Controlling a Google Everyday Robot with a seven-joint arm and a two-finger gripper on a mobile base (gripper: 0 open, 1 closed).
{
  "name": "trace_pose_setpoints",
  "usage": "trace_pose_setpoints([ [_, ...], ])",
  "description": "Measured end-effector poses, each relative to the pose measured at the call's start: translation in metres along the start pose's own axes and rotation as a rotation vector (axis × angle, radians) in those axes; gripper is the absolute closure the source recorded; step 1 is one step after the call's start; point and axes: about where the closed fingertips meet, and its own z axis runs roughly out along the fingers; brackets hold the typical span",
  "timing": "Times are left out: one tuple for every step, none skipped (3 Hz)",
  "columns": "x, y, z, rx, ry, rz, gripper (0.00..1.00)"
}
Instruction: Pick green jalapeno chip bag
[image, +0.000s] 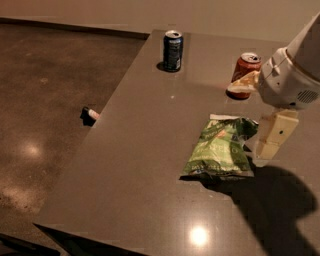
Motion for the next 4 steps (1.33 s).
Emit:
trace_pose_setpoints([
  [-0.007, 0.006, 0.030, -0.072, -0.033, -0.138, 0.00],
  [-0.008, 0.009, 0.044, -0.107, -0.029, -0.204, 0.00],
  [-0.003, 0.012, 0.050, -0.132, 0.000, -0.247, 0.00],
  [0.002, 0.017, 0.051, -0.159, 0.022, -0.266, 0.18],
])
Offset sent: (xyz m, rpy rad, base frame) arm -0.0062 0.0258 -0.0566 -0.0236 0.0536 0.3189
